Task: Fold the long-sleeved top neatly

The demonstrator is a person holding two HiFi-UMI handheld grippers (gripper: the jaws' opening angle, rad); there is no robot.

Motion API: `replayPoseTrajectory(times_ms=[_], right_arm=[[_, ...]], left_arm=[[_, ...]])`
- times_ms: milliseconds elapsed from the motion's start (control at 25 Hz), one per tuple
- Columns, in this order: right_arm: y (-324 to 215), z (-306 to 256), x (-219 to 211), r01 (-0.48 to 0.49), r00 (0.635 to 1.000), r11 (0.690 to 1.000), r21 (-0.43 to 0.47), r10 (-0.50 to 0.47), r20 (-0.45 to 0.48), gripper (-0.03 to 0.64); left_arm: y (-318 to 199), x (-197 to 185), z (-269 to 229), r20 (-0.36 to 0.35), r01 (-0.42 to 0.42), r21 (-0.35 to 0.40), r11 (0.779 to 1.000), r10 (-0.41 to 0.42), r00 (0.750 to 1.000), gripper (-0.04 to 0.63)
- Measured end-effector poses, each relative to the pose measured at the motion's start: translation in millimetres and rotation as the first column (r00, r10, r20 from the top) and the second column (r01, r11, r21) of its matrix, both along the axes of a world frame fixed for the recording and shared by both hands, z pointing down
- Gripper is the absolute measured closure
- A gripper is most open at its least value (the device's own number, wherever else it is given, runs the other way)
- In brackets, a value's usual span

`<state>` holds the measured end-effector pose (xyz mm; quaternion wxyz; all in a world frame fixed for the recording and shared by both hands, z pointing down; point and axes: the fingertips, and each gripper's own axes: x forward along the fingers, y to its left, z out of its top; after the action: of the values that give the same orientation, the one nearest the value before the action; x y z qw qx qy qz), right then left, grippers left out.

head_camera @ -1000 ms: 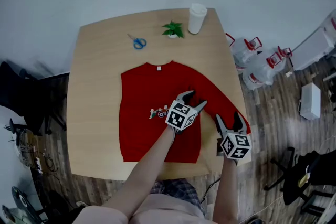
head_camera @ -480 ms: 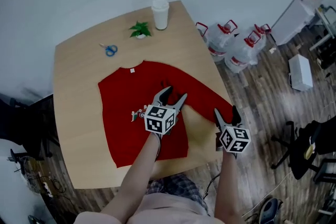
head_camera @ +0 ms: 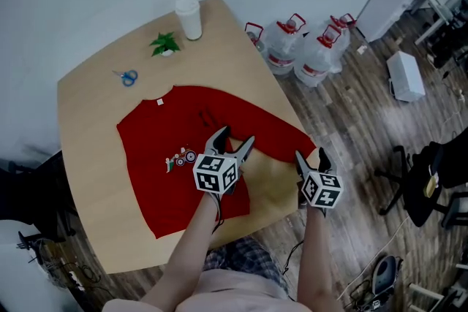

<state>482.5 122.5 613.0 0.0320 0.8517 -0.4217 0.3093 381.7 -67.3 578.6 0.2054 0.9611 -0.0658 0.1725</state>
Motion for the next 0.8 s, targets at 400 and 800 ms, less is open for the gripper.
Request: replayPoseTrajectory(times_ms=[400, 800], right_arm=[[18.5, 46.9, 10.4, -0.06, 0.995, 0.989, -0.134, 0.071, 0.074, 0.342], [15.5, 68.1, 10.3, -0.111, 0.976, 0.98, -0.168, 0.14, 0.168, 0.4]], left_arm=[[20.6, 4.3, 5.2, 0.019, -0.026, -0.004, 1.0, 0.026, 0.999, 0.285], [36.1, 8.9, 9.4, 0.031, -0.049, -0.016, 0.999, 0.049, 0.998, 0.285]])
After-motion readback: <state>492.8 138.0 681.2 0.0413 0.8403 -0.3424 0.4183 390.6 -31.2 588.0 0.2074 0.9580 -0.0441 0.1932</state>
